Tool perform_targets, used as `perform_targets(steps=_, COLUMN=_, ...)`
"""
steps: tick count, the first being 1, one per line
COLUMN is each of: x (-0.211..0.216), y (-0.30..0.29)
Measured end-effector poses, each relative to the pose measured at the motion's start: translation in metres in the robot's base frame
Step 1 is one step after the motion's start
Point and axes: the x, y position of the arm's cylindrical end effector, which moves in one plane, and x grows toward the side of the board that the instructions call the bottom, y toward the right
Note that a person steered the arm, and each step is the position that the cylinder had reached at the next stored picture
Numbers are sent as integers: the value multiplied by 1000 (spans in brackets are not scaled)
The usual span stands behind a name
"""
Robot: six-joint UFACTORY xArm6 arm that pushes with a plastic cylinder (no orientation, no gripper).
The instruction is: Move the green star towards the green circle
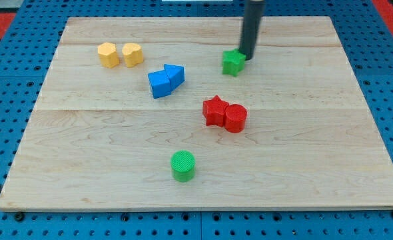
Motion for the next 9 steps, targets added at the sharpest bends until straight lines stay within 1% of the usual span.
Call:
perform_targets(steps=1, x=52, y=-26)
perform_targets(steps=2, x=55, y=-37)
perform_targets(steps=3, x=35, y=-16)
perform_targets(steps=4, x=73, y=-50)
perform_targets(steps=5, x=117, y=-95)
perform_targets(steps=7, x=82, y=-85)
perform_targets(steps=8, x=96, y=-102)
perform_targets(steps=9, x=100, y=-150)
